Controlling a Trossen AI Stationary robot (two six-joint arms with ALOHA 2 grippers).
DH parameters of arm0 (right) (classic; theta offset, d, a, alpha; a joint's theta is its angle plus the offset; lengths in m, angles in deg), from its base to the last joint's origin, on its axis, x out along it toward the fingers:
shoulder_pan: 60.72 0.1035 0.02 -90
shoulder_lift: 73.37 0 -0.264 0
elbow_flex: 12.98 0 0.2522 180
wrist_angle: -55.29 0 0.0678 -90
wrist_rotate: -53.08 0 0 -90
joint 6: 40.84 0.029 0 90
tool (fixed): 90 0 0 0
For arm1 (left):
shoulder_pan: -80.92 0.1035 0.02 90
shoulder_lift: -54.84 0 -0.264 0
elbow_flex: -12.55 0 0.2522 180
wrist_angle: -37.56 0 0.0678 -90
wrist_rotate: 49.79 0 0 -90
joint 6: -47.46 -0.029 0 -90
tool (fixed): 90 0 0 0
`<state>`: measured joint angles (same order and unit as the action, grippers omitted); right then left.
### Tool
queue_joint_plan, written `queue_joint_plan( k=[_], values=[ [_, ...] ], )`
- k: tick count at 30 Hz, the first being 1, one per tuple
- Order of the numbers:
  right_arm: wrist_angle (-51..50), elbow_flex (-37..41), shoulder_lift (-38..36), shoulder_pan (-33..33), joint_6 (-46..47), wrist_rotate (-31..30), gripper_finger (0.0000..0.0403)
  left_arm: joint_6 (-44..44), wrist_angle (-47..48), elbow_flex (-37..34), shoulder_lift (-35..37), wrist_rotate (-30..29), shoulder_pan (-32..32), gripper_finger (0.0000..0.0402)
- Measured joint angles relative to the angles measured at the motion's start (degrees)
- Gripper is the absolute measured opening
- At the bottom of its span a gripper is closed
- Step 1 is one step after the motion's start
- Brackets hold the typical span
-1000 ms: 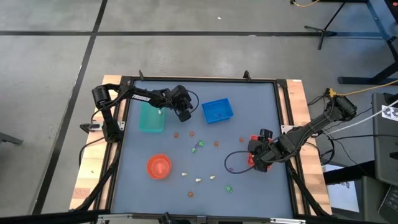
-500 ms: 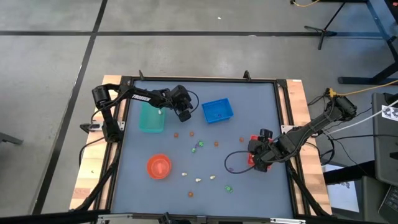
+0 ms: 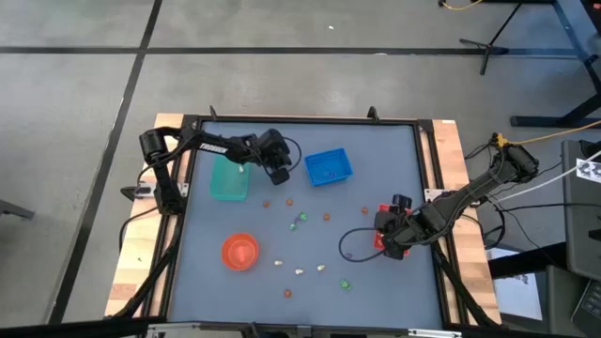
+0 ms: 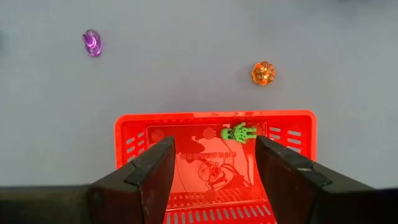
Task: Sort Halloween decoration
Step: Put the purple hat toy into the blue bin
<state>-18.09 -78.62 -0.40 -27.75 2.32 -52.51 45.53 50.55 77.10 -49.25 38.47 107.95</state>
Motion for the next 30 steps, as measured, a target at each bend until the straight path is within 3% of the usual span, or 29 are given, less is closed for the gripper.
queue_joint_plan(
  k=[19, 30],
  values=[
    [-0.02, 0.00, 0.00, 0.02, 0.00, -0.02, 0.0221, 1.75, -5.58, 0.00, 0.82, 3.94, -1.38, 0.0000],
    [0.02, 0.00, 0.00, 0.02, 0.00, -0.02, 0.0221, 4.69, -6.94, 0.02, 11.15, 4.48, -2.70, 0.0000]
  ],
)
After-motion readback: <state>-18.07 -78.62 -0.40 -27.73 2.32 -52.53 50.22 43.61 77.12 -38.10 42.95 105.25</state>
